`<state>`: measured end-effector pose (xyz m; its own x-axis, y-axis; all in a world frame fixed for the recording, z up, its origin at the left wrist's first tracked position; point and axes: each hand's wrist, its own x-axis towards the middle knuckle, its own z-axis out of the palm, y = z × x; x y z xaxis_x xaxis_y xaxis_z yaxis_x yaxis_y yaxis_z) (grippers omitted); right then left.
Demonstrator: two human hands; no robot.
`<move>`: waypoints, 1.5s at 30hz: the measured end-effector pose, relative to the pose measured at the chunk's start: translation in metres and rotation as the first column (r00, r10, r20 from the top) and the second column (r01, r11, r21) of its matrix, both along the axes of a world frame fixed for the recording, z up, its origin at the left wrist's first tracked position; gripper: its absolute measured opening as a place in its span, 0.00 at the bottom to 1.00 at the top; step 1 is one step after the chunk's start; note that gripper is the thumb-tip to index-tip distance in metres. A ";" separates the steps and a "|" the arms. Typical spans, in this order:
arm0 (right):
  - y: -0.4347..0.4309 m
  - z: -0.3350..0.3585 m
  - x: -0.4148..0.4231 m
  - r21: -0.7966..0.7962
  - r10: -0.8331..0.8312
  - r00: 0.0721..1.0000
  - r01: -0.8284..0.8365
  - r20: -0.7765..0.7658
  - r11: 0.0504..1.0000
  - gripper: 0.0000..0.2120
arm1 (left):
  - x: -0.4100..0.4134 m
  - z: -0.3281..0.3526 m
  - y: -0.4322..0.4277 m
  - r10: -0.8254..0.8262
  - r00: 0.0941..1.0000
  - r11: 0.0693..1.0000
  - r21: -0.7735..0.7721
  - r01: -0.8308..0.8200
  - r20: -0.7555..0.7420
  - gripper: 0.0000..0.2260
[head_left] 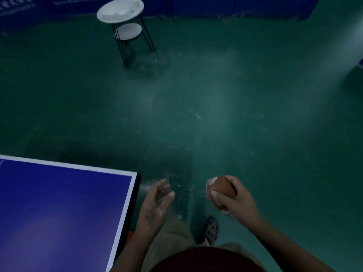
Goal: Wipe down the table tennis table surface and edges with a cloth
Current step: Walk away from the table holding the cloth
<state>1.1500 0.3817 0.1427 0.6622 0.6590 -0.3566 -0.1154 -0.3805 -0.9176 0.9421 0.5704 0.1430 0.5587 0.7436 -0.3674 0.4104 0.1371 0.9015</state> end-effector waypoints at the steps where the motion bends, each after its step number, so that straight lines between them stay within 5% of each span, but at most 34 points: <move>1: 0.013 0.005 0.014 0.014 -0.001 1.000 0.000 0.013 1.000 0.20 | 0.011 0.002 0.010 0.021 1.000 1.000 0.001 -0.021 0.004 0.20; 31: 0.507 -0.016 0.326 -0.114 0.040 0.994 -0.029 0.097 0.993 0.21 | 0.324 -0.009 0.517 0.030 0.999 0.998 0.059 -0.031 0.019 0.19; 45: 0.747 -0.011 0.520 -0.084 0.271 0.962 -0.268 0.036 0.960 0.21 | 0.492 -0.007 0.707 0.172 0.985 0.982 0.076 -0.173 0.017 0.20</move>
<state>1.6704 1.1292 0.1321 0.4810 0.7867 -0.3869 0.0432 -0.4621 -0.8858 1.4345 1.2772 0.1364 0.4235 0.8547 -0.3003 0.3770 0.1351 0.9163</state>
